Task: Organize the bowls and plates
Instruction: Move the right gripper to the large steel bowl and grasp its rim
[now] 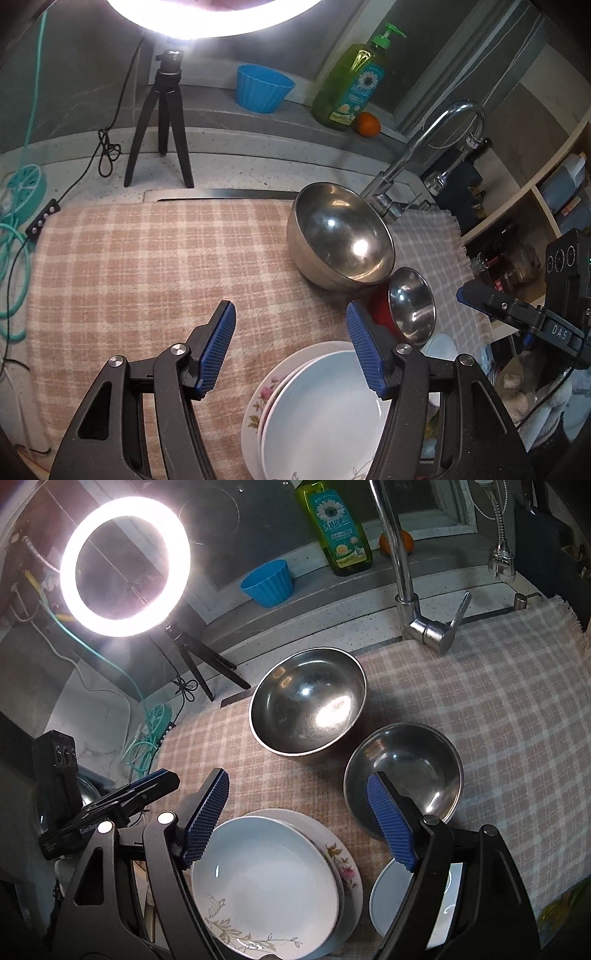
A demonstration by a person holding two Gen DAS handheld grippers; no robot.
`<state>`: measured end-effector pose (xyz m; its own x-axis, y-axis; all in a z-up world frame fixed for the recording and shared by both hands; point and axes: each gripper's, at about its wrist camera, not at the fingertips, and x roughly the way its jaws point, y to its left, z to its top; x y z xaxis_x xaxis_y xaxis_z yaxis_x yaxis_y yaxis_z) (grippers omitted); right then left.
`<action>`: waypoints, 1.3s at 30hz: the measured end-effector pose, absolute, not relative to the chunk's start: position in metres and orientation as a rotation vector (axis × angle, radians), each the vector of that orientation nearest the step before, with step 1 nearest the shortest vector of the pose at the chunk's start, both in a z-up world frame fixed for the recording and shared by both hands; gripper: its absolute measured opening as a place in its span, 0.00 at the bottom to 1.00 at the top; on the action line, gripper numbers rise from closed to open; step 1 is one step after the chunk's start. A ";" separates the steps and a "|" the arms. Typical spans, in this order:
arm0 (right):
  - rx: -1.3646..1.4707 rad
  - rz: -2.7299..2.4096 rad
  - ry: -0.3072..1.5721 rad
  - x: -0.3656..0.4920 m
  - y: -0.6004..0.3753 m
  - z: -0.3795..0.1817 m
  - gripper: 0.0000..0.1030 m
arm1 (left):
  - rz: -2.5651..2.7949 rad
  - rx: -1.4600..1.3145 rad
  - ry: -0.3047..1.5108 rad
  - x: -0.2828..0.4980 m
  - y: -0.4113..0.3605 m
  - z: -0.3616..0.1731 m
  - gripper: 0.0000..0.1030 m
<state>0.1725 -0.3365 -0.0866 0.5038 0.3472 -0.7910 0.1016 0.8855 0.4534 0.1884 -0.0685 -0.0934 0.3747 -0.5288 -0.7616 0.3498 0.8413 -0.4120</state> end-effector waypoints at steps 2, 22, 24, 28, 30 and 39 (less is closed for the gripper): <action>0.483 0.143 1.051 0.183 -0.339 -0.091 0.78 | -0.573 -0.202 1.051 0.195 -0.073 -0.095 0.60; 0.582 0.035 1.135 0.257 -0.367 -0.148 0.55 | -0.612 -0.261 1.146 0.257 -0.107 -0.121 0.57; 0.579 0.028 1.146 0.261 -0.367 -0.152 0.49 | -0.614 -0.270 1.155 0.261 -0.109 -0.124 0.56; 0.579 0.020 1.171 0.268 -0.368 -0.163 0.40 | -0.618 -0.275 1.174 0.268 -0.117 -0.131 0.52; 0.576 0.011 1.179 0.269 -0.369 -0.167 0.35 | -0.620 -0.283 1.185 0.271 -0.119 -0.134 0.50; 0.543 -0.003 1.199 0.276 -0.368 -0.177 0.21 | -0.637 -0.261 1.220 0.279 -0.132 -0.146 0.31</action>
